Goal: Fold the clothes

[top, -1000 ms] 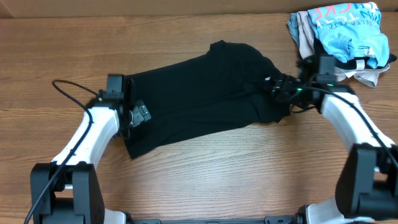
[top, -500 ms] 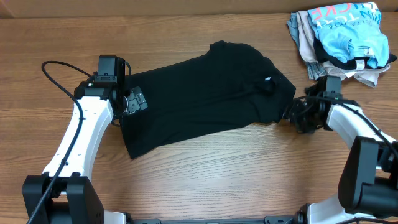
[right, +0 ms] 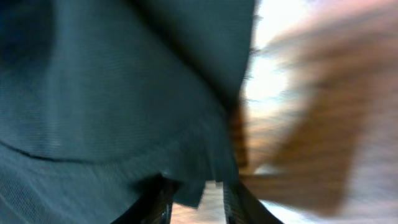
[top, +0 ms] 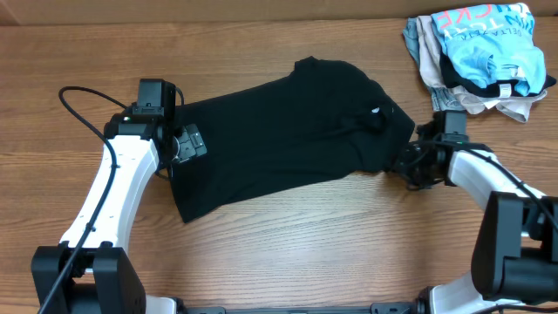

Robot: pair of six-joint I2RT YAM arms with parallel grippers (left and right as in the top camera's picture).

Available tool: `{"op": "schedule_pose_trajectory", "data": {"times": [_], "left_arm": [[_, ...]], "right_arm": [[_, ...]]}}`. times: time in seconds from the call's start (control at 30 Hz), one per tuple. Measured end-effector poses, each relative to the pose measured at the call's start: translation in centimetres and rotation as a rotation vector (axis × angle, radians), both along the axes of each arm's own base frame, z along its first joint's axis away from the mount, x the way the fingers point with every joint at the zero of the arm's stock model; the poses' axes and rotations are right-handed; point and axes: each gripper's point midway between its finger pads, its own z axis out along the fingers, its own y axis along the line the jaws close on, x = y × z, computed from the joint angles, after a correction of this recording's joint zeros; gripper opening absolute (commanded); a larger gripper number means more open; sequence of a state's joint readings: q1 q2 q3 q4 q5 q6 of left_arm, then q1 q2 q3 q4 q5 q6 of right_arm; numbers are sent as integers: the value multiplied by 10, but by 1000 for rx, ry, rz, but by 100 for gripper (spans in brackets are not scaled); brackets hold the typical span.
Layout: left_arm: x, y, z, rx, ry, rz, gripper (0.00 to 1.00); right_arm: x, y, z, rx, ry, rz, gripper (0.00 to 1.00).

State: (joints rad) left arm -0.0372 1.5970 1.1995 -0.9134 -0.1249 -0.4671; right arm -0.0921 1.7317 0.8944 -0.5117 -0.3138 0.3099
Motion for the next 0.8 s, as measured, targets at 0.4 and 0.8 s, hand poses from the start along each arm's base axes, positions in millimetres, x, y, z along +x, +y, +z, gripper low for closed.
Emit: {"op": "schedule_pose_trajectory", "data": {"times": [0.4,0.8], "left_arm": [[0,0,0,0,0,0,100],[0,0,0,0,0,0,100]], "right_arm": [[19,21,4,-65,-103,85,15],[7,21,-1,-64,-50,92,34]]}}
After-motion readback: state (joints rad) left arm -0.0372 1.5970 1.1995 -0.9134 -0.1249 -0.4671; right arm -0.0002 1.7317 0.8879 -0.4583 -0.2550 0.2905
